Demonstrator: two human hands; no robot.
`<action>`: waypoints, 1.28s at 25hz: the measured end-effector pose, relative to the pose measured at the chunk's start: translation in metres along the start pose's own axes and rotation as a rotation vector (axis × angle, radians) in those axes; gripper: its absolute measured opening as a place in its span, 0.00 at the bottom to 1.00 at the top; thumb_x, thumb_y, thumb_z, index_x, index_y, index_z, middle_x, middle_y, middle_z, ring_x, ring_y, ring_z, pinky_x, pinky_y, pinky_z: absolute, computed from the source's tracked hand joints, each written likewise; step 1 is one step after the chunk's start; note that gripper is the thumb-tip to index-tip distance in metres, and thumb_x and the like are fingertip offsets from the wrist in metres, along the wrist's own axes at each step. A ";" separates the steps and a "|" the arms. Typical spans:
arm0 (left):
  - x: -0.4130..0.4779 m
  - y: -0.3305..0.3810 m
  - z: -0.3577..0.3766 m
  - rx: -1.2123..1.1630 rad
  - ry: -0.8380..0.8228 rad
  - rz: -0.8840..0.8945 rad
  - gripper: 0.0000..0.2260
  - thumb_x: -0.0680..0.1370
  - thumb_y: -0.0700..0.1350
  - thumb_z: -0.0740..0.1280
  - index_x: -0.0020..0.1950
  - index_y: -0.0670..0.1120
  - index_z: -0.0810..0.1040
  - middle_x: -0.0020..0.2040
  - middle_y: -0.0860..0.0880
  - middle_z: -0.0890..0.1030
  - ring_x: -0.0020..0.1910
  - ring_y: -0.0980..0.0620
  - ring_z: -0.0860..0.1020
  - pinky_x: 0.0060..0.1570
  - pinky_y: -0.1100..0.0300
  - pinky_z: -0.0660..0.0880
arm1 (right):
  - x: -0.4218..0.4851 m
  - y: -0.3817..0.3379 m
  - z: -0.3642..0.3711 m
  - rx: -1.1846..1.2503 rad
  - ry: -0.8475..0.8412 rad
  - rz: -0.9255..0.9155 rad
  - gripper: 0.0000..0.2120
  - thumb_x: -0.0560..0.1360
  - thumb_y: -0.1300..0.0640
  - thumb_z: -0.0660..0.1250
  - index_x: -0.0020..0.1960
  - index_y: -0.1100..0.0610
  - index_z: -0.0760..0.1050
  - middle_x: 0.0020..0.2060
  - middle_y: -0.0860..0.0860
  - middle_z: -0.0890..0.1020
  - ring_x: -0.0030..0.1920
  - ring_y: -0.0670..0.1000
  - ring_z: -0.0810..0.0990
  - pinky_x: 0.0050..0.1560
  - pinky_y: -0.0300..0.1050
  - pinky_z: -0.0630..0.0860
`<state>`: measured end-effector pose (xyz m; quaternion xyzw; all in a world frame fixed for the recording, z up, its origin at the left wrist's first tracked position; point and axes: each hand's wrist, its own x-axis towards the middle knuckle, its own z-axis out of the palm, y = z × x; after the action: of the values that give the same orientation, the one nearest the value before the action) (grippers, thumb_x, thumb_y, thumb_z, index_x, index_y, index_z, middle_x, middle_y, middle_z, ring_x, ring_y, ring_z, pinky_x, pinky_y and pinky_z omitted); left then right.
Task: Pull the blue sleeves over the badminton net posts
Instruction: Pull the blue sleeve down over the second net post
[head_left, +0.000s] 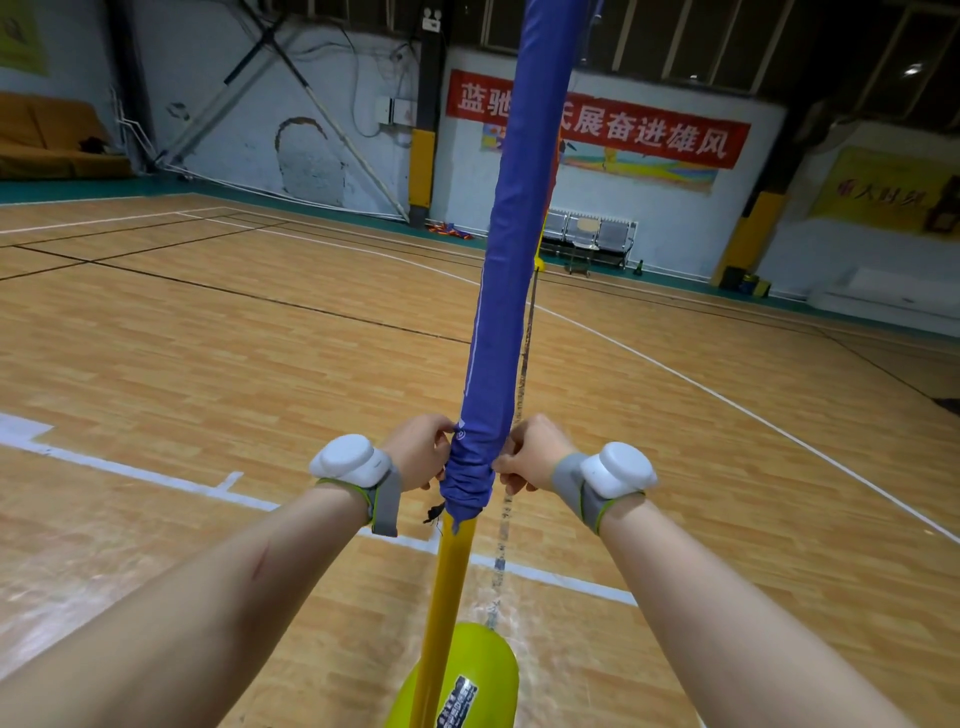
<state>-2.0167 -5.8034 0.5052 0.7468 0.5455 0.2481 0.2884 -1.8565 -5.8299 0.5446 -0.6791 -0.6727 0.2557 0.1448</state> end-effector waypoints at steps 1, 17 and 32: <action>0.000 -0.001 0.004 -0.016 -0.006 -0.029 0.16 0.78 0.35 0.52 0.63 0.40 0.72 0.45 0.39 0.79 0.39 0.42 0.80 0.31 0.55 0.78 | 0.001 0.003 0.004 0.042 -0.011 0.045 0.11 0.74 0.65 0.63 0.33 0.60 0.71 0.32 0.58 0.79 0.24 0.50 0.77 0.28 0.41 0.74; -0.013 -0.022 0.047 -0.303 -0.135 -0.371 0.16 0.79 0.34 0.51 0.32 0.41 0.67 0.33 0.45 0.71 0.30 0.50 0.72 0.25 0.60 0.69 | 0.022 0.025 0.072 0.806 0.017 0.476 0.12 0.73 0.69 0.59 0.33 0.60 0.64 0.38 0.62 0.75 0.36 0.59 0.77 0.43 0.51 0.79; -0.001 -0.051 0.053 -0.274 -0.127 -0.334 0.13 0.79 0.41 0.59 0.34 0.43 0.73 0.31 0.47 0.77 0.29 0.56 0.76 0.22 0.68 0.71 | 0.030 0.048 0.074 0.619 -0.135 0.381 0.11 0.73 0.72 0.62 0.34 0.62 0.67 0.28 0.56 0.72 0.18 0.47 0.70 0.22 0.35 0.63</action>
<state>-2.0146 -5.8004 0.4319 0.6141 0.6036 0.2210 0.4579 -1.8574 -5.8142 0.4524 -0.6977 -0.4331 0.5137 0.2484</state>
